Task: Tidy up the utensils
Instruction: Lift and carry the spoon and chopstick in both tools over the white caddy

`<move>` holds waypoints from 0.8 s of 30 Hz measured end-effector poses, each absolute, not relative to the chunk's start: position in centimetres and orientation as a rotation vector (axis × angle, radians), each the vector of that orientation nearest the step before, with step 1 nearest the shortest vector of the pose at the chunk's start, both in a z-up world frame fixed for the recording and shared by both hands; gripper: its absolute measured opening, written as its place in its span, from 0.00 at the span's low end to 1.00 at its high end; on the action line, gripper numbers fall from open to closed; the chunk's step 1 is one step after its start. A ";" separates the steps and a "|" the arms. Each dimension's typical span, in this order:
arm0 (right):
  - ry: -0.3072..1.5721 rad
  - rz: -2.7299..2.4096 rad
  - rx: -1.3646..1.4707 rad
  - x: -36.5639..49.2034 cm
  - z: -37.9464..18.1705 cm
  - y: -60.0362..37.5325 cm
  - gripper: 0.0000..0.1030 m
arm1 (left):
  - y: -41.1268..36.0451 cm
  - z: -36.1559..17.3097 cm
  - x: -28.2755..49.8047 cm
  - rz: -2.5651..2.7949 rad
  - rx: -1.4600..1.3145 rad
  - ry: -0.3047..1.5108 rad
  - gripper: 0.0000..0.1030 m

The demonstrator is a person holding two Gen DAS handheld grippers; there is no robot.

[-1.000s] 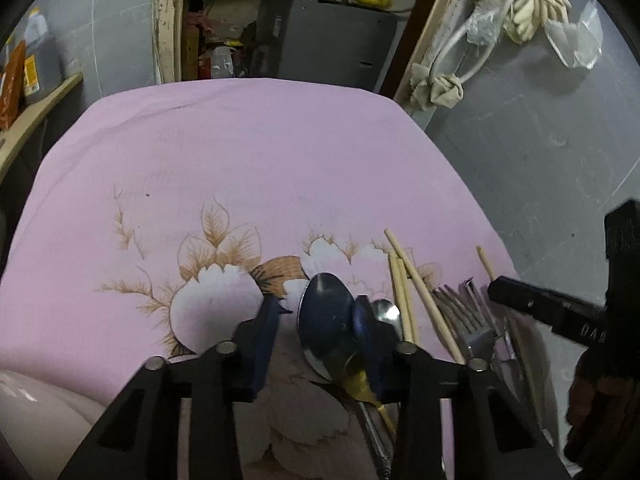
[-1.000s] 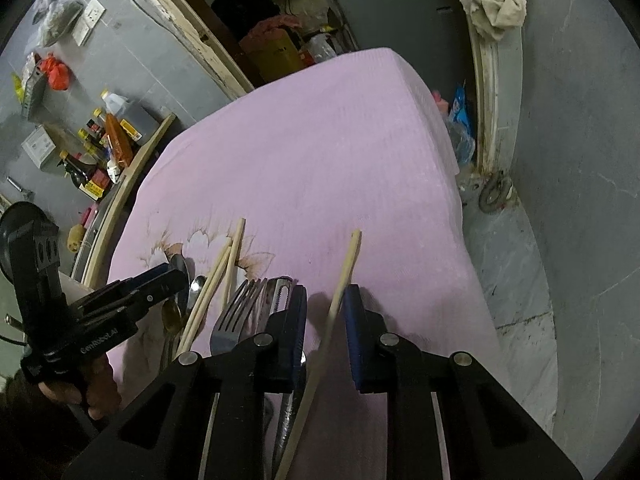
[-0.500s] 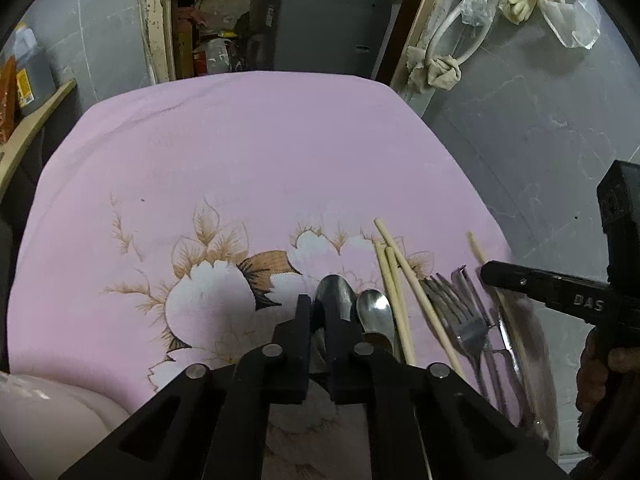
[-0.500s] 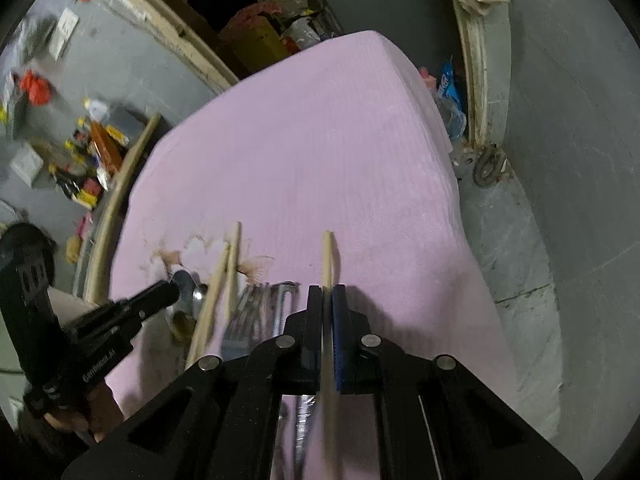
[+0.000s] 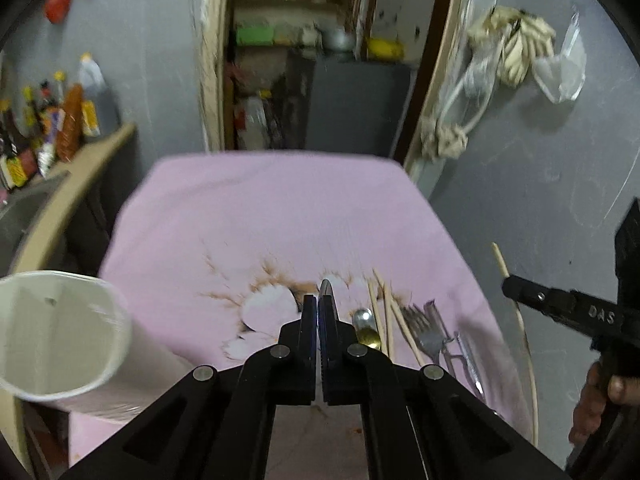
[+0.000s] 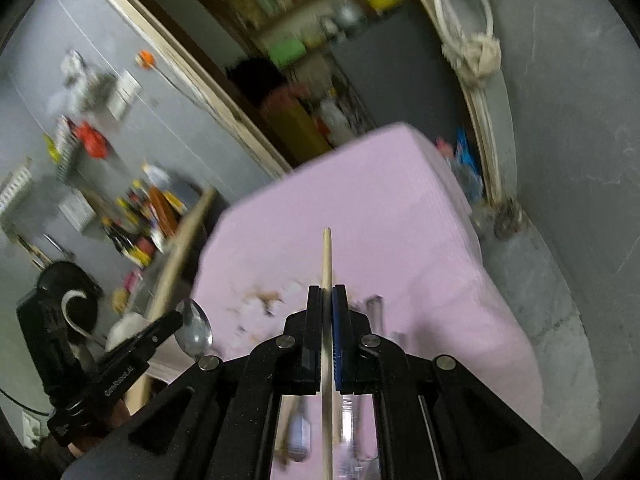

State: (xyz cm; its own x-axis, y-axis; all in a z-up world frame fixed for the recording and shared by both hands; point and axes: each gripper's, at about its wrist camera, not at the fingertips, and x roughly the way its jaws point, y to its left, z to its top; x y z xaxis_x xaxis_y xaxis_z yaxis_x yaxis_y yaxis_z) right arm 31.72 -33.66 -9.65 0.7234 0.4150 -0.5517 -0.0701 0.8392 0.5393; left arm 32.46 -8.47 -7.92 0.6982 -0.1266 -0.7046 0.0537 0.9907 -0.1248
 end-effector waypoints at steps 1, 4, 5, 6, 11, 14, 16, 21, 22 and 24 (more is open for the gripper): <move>0.684 0.277 0.517 31.2 -9.0 -33.3 0.04 | -8.2 -7.1 31.9 -0.097 -0.095 0.764 0.02; 0.593 0.283 0.523 30.1 -6.9 -31.9 0.04 | -7.3 -5.1 30.5 -0.096 -0.096 0.695 0.02; 0.552 0.292 0.513 29.7 -5.9 -30.8 0.04 | -6.9 -4.3 30.1 -0.097 -0.097 0.675 0.02; 0.528 0.300 0.509 29.5 -5.1 -30.2 0.04 | -6.4 -3.7 29.7 -0.098 -0.096 0.659 0.02; 0.407 0.371 0.460 28.9 -1.1 -24.8 0.04 | -2.8 -0.2 27.5 -0.099 -0.098 0.572 0.02; 0.346 0.425 0.447 28.7 0.9 -21.4 0.04 | -0.3 1.6 26.5 -0.080 -0.099 0.526 0.02; 0.314 0.458 0.438 28.9 1.5 -19.2 0.04 | 1.8 2.8 25.8 -0.055 -0.099 0.493 0.02; 0.244 0.497 0.431 29.4 2.9 -14.5 0.04 | 8.1 4.9 24.4 0.047 -0.094 0.416 0.02; 0.231 0.499 0.427 29.8 3.2 -13.6 0.04 | 9.1 5.1 24.3 0.066 -0.095 0.407 0.02; 0.212 0.491 0.434 30.6 3.4 -12.2 0.04 | 11.2 5.5 24.3 0.123 -0.096 0.392 0.02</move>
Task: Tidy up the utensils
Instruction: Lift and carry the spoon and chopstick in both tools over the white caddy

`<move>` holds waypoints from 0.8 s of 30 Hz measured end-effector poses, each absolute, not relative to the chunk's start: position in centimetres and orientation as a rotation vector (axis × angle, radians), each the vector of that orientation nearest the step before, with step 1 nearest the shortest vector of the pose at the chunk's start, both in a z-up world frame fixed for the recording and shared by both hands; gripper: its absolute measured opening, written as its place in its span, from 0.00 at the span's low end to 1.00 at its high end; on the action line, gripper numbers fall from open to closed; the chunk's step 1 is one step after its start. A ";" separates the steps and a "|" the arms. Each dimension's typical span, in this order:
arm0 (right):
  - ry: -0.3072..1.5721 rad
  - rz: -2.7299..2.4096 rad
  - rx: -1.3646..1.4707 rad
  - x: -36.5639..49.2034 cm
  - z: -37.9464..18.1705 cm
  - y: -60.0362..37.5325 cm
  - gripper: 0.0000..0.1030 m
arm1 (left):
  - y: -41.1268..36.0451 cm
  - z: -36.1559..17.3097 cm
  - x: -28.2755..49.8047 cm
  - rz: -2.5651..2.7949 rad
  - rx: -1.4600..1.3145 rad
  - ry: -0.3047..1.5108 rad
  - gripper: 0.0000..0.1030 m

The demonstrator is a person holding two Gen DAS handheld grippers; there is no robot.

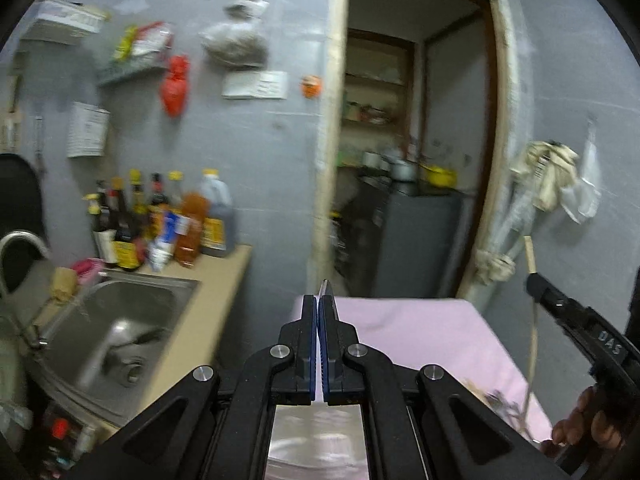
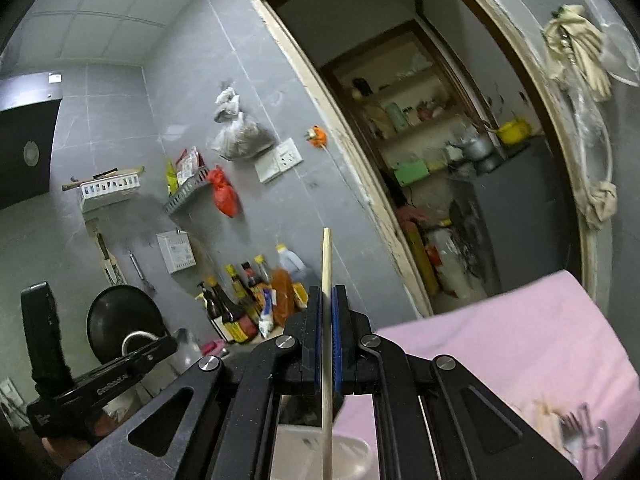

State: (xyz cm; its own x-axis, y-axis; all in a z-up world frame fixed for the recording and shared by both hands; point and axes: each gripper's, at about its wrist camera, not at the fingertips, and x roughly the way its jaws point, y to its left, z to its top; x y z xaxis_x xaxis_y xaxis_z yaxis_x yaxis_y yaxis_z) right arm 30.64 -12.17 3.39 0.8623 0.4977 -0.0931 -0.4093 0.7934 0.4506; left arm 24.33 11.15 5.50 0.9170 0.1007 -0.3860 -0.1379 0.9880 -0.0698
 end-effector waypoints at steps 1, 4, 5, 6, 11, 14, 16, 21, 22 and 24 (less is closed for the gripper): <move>0.208 0.488 0.438 30.8 3.5 -11.8 0.04 | 12.2 5.7 24.4 0.160 -0.094 0.382 0.02; 0.200 0.459 0.438 31.9 3.3 -10.4 0.04 | 14.7 5.9 24.7 0.259 -0.096 0.358 0.02; 0.200 0.450 0.438 32.5 3.0 -9.9 0.04 | 15.3 5.8 24.9 0.286 -0.100 0.354 0.02; 0.203 0.442 0.435 32.8 2.7 -9.6 0.04 | 15.7 5.7 25.1 0.304 -0.101 0.352 0.02; 0.226 0.402 0.407 34.3 1.0 -8.0 0.04 | 16.7 4.2 26.9 0.355 -0.081 0.354 0.02; 0.245 0.385 0.380 34.8 0.0 -7.3 0.04 | 16.4 3.2 27.5 0.362 -0.053 0.356 0.02; 0.253 0.377 0.368 34.9 -0.4 -7.0 0.04 | 16.1 2.3 28.1 0.364 -0.033 0.357 0.02; 0.275 0.359 0.363 35.3 -1.7 -7.1 0.04 | 15.7 0.3 29.0 0.359 -0.026 0.372 0.02; 0.276 0.357 0.361 35.2 -1.8 -7.1 0.04 | 15.6 0.0 29.1 0.361 -0.023 0.375 0.02; 0.277 0.354 0.354 35.3 -2.0 -6.9 0.04 | 15.3 -0.5 29.1 0.357 -0.018 0.376 0.02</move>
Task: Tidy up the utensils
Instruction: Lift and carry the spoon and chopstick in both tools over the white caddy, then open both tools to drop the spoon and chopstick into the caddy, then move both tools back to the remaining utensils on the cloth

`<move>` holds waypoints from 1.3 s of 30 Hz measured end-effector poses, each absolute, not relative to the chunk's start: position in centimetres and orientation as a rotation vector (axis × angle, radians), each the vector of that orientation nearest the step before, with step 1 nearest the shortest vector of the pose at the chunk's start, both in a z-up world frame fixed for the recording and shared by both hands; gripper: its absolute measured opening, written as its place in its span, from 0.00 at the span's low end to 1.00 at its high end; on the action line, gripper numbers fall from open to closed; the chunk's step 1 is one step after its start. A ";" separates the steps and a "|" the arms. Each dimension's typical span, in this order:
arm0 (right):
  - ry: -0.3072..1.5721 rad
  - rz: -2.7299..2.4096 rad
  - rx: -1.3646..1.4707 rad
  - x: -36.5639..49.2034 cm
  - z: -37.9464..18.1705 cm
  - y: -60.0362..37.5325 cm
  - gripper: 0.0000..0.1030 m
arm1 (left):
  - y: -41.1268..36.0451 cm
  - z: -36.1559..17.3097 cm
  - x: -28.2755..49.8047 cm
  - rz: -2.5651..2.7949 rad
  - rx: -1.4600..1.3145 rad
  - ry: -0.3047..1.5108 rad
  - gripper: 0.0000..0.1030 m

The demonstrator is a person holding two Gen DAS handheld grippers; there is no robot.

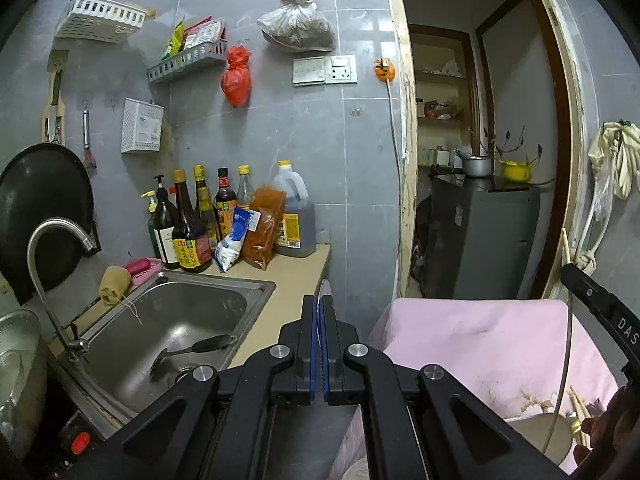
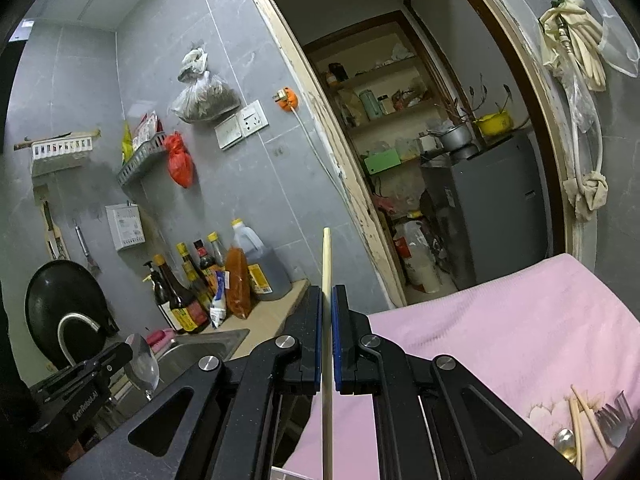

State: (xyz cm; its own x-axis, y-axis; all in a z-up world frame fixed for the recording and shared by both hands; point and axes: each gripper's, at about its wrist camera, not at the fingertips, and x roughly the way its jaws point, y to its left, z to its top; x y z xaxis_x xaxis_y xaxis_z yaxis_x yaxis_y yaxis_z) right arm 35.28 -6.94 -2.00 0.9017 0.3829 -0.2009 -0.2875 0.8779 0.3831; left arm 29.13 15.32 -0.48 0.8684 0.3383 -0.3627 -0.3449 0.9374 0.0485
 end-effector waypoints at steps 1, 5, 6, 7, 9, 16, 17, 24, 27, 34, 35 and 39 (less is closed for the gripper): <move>0.278 0.351 0.351 35.3 -2.0 -6.8 0.04 | 15.2 -0.7 29.1 0.354 -0.013 0.379 0.02; 0.289 0.346 0.353 35.0 -2.5 -6.8 0.04 | 14.6 -1.4 29.0 0.334 0.006 0.391 0.02; 0.295 0.347 0.353 35.0 -2.6 -6.9 0.04 | 14.6 -1.5 29.0 0.327 0.003 0.400 0.03; 0.300 0.349 0.352 35.0 -2.6 -6.9 0.04 | 14.7 -1.6 29.1 0.320 -0.003 0.408 0.03; 0.310 0.347 0.348 34.8 -2.7 -7.0 0.04 | 14.9 -1.8 29.0 0.305 -0.023 0.431 0.03; 0.354 0.367 0.346 34.0 -3.2 -7.5 0.05 | 15.7 -2.0 28.3 0.248 -0.116 0.487 0.03; 0.364 0.372 0.345 33.8 -3.3 -7.7 0.05 | 15.8 -1.9 28.3 0.241 -0.122 0.494 0.03; 0.395 0.385 0.348 32.2 -3.2 -9.1 0.19 | 16.0 -1.8 27.0 0.160 -0.211 0.522 0.34; 0.399 0.385 0.335 31.3 -2.5 -10.3 0.26 | 16.0 -1.5 26.2 0.152 -0.257 0.509 0.40; 0.367 0.352 0.302 29.0 -0.2 -14.4 0.56 | 14.0 -0.2 24.9 0.134 -0.264 0.486 0.57; 0.363 0.348 0.297 28.8 0.1 -14.9 0.61 | 13.5 0.1 24.7 0.128 -0.266 0.480 0.60; 0.324 0.308 0.260 27.2 1.7 -18.0 0.72 | 11.2 1.2 23.9 0.091 -0.273 0.442 0.74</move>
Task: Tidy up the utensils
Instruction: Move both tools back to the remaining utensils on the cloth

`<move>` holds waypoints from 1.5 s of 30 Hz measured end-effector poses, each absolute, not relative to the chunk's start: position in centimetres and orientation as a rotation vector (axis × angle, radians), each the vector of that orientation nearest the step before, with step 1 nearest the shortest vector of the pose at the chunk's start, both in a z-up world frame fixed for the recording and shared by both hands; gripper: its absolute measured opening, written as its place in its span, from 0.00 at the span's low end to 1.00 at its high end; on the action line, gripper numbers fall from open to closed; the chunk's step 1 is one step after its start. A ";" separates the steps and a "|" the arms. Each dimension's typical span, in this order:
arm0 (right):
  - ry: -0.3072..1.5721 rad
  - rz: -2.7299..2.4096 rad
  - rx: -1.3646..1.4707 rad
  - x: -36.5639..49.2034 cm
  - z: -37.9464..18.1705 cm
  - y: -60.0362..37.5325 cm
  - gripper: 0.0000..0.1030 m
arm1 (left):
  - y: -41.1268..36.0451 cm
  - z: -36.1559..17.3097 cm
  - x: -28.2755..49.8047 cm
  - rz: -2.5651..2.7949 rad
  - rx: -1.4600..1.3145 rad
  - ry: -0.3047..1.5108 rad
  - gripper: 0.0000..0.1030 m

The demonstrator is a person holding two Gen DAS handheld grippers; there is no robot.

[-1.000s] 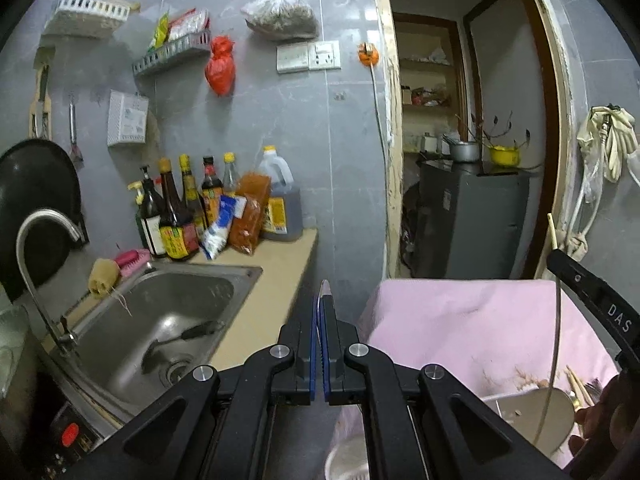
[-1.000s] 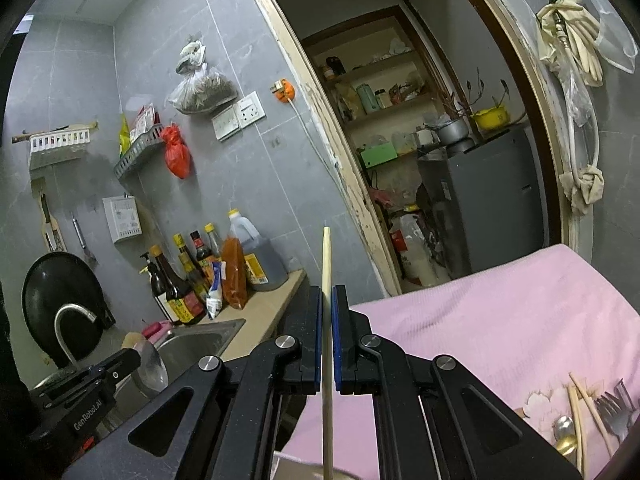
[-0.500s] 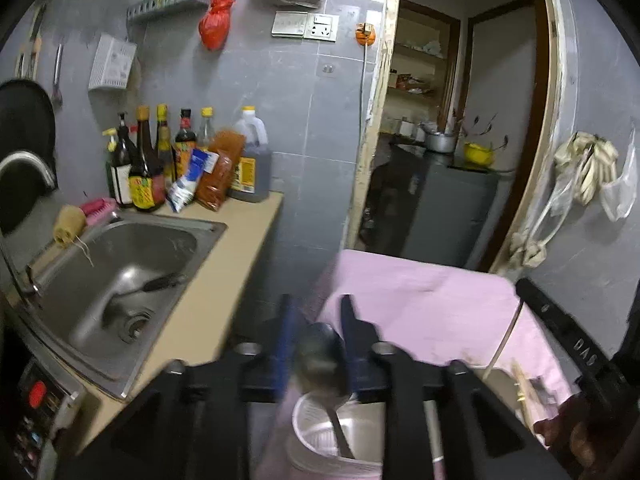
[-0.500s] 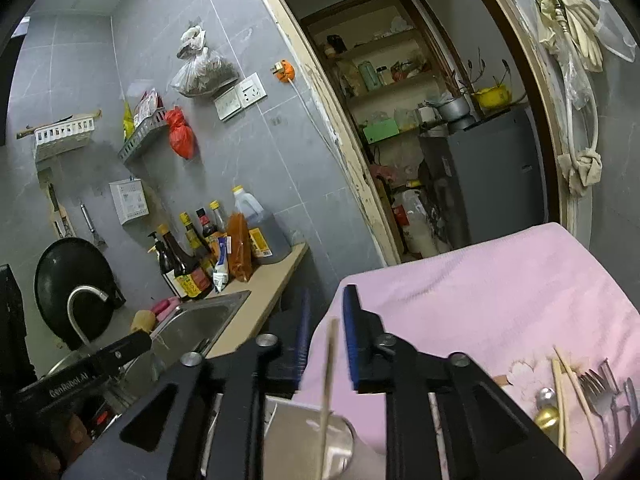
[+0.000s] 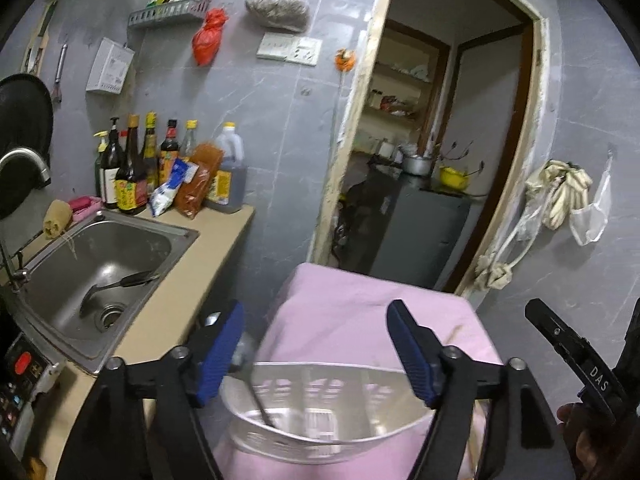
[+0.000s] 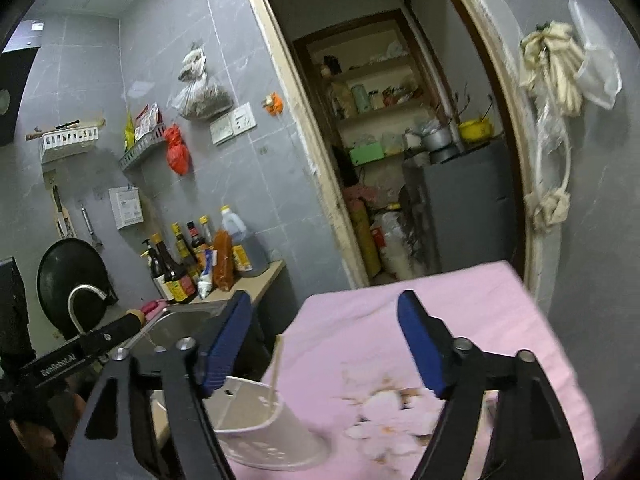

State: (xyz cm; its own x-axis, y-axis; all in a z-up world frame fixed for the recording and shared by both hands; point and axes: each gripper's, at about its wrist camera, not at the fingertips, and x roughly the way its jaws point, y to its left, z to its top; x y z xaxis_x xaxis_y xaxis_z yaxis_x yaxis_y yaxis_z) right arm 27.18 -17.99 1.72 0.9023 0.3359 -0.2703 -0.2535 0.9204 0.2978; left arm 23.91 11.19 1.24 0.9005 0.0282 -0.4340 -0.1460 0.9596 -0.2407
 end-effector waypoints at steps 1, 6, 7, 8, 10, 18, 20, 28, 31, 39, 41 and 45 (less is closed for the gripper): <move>0.315 0.291 0.243 26.7 2.1 -18.9 0.77 | 10.7 1.5 23.8 0.083 -0.273 0.432 0.77; 0.279 0.230 0.179 25.1 3.7 -22.3 0.90 | 7.1 2.5 23.1 0.042 -0.246 0.371 0.91; 0.272 0.214 0.161 24.7 3.9 -23.0 0.93 | 6.2 2.7 22.9 0.035 -0.236 0.361 0.92; 0.265 0.201 0.149 24.3 4.1 -23.7 0.96 | 5.5 2.7 22.8 0.030 -0.228 0.354 0.93; 0.256 0.185 0.134 23.8 4.6 -24.9 0.96 | 3.9 2.9 22.6 0.020 -0.211 0.339 0.94; 0.270 0.129 0.088 22.1 4.4 -30.2 0.97 | -2.4 2.7 22.0 -0.035 -0.156 0.315 0.95; 0.284 0.117 0.092 22.1 3.9 -31.3 0.97 | -3.6 2.4 22.2 -0.047 -0.143 0.320 0.95; 0.380 0.058 0.127 23.4 0.6 -35.8 0.97 | -8.3 -0.1 22.9 -0.089 -0.106 0.379 0.95; 0.440 0.055 0.148 24.3 -1.6 -37.0 0.97 | -9.7 -1.5 23.5 -0.101 -0.088 0.419 0.95; 0.613 0.083 0.176 27.1 -8.7 -37.7 0.97 | -11.5 -6.5 26.4 -0.118 -0.056 0.554 0.95; 0.645 0.098 0.183 27.8 -10.3 -37.4 0.96 | -11.6 -7.8 27.1 -0.116 -0.057 0.579 0.95; 0.690 0.143 0.199 29.2 -12.9 -36.7 0.93 | -11.9 -10.2 28.6 -0.121 -0.056 0.630 0.95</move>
State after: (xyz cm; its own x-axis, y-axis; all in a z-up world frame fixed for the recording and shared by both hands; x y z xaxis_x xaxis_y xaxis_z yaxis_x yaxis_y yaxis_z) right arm 29.18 -36.66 -12.86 0.7624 0.1965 -0.6165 -0.0649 0.9712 0.2293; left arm 28.57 -11.93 -10.23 0.8010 -0.1297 -0.5844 0.0958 0.9914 -0.0887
